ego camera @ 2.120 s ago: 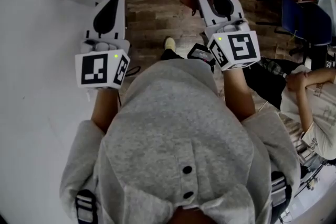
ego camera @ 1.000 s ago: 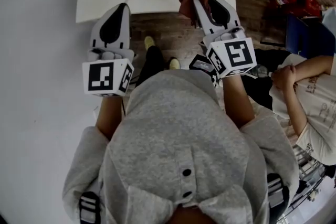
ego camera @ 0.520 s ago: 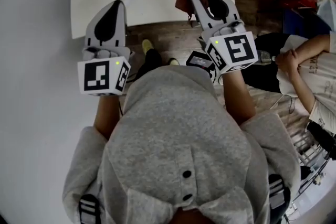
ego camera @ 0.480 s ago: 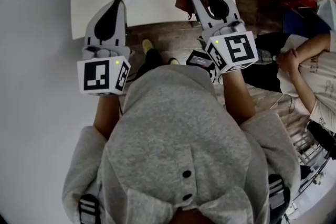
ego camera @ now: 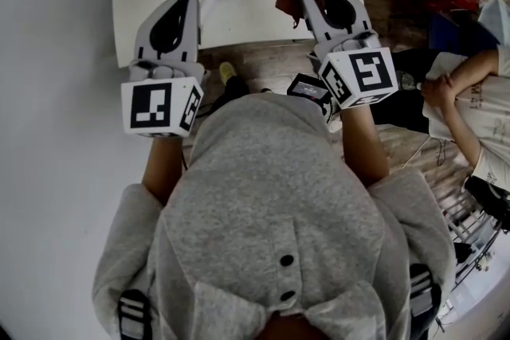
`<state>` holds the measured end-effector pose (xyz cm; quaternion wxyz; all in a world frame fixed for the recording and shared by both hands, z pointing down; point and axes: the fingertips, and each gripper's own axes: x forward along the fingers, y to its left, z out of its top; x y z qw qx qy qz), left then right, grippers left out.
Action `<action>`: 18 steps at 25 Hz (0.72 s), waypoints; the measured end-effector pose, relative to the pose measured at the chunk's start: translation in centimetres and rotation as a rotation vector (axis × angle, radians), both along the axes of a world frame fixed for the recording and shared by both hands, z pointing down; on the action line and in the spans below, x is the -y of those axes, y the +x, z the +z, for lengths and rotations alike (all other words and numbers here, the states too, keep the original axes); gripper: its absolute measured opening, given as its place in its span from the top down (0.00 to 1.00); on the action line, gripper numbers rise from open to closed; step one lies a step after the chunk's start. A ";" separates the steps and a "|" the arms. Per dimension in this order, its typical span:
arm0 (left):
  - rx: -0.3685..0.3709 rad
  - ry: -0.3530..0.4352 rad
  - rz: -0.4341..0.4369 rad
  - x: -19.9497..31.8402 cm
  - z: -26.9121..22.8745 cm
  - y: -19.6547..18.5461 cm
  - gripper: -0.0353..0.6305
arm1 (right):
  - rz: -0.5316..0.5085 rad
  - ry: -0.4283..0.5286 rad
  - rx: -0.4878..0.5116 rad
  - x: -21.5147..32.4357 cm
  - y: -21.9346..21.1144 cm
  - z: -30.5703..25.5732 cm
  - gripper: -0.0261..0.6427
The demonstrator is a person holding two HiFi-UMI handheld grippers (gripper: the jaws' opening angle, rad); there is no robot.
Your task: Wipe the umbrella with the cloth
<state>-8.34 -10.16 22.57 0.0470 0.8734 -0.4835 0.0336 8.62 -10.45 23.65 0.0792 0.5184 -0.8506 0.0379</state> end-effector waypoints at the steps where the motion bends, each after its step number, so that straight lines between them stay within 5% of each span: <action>1: 0.000 -0.001 0.000 0.4 0.0 -0.4 0.93 | 0.002 -0.001 -0.003 0.4 -0.3 0.0 0.82; 18: -0.036 -0.082 0.024 3.9 4.0 -5.0 0.93 | 0.043 -0.044 -0.057 4.1 -3.4 1.0 0.82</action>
